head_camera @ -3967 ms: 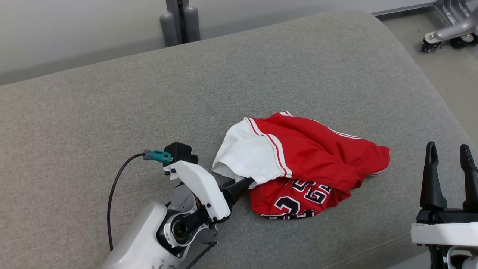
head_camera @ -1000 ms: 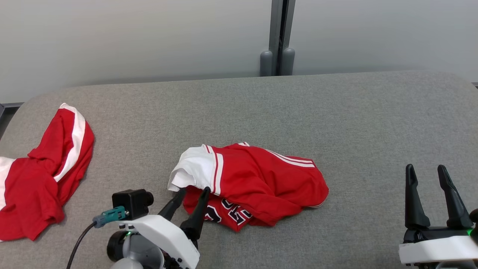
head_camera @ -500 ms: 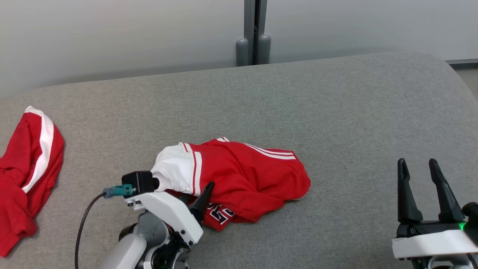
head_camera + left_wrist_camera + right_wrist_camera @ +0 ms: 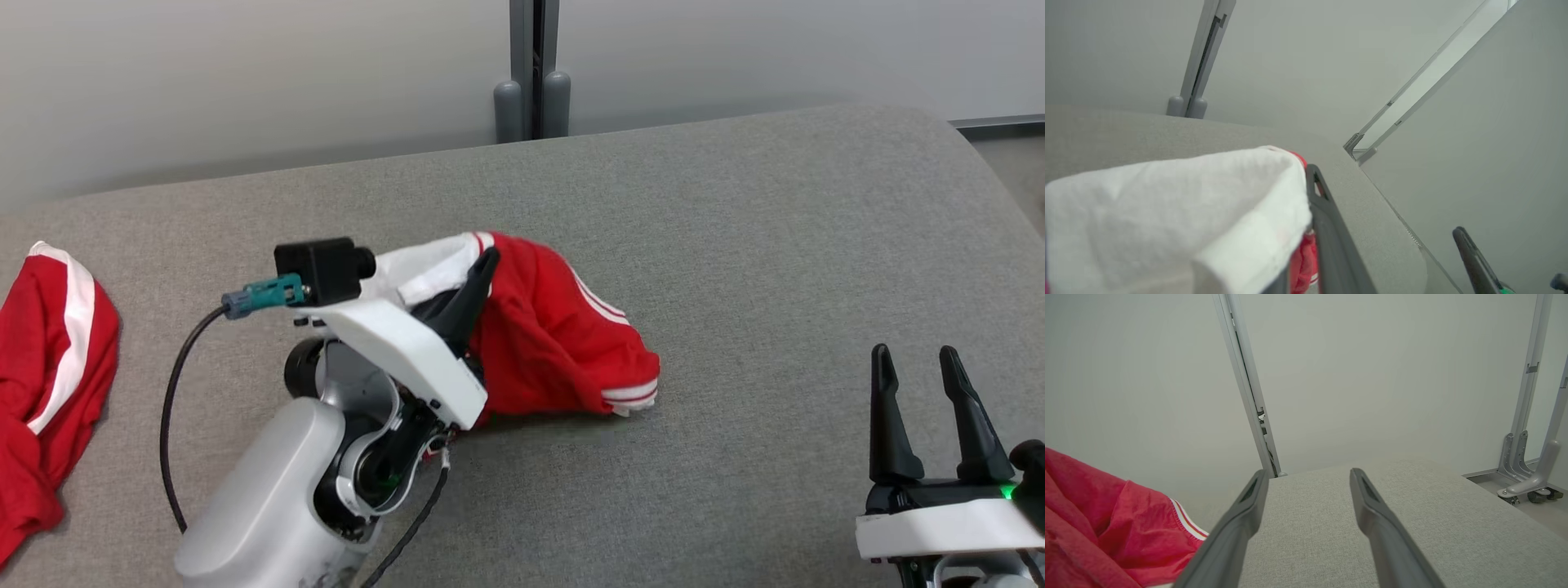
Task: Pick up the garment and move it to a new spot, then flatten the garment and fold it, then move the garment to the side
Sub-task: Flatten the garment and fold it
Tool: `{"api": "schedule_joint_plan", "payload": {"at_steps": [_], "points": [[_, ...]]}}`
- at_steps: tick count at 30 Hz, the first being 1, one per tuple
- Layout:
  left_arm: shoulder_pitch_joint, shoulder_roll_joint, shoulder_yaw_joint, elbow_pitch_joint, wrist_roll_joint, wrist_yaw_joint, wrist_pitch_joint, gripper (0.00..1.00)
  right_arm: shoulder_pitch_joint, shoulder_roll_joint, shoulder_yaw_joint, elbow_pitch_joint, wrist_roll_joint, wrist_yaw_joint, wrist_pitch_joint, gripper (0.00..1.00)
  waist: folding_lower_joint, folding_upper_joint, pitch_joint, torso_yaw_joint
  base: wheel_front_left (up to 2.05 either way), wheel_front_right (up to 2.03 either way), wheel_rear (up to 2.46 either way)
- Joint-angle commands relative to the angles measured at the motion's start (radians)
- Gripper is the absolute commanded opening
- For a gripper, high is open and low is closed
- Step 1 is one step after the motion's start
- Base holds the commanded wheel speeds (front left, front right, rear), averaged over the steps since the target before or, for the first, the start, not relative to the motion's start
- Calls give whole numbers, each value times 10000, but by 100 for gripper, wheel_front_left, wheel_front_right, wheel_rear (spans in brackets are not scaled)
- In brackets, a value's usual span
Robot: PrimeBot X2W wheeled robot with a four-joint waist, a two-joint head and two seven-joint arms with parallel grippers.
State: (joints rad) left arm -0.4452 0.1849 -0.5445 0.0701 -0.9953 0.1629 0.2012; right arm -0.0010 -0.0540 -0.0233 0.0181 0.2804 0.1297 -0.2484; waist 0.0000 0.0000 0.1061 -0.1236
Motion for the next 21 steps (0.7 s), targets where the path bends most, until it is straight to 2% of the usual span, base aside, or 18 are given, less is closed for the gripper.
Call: {"api": "schedule_joint_plan", "payload": {"at_steps": [1, 11, 18, 21], "points": [[-413, -115, -12, -209, 119, 13, -118, 0, -104, -17, -12, 37, 17, 20, -91, 100, 0, 0, -43, -34, 0, 0, 0], [-2172, -1116, -541, -1119, 406, -398, -809, 0, -111, -2, -114, 150, 28, 20, -140, 100, 0, 0, -313, -326, 0, 0, 0], [-2399, -1225, -465, -713, 390, -105, -1315, 0, -27, 6, -219, 121, 12, 20, -163, 100, 0, 0, -252, -244, 0, 0, 0], [-2028, -944, -327, -203, 478, -24, -1490, 0, -23, 3, -231, 124, 17, 20, -171, 100, 0, 0, -130, -85, 0, 0, 0]]}}
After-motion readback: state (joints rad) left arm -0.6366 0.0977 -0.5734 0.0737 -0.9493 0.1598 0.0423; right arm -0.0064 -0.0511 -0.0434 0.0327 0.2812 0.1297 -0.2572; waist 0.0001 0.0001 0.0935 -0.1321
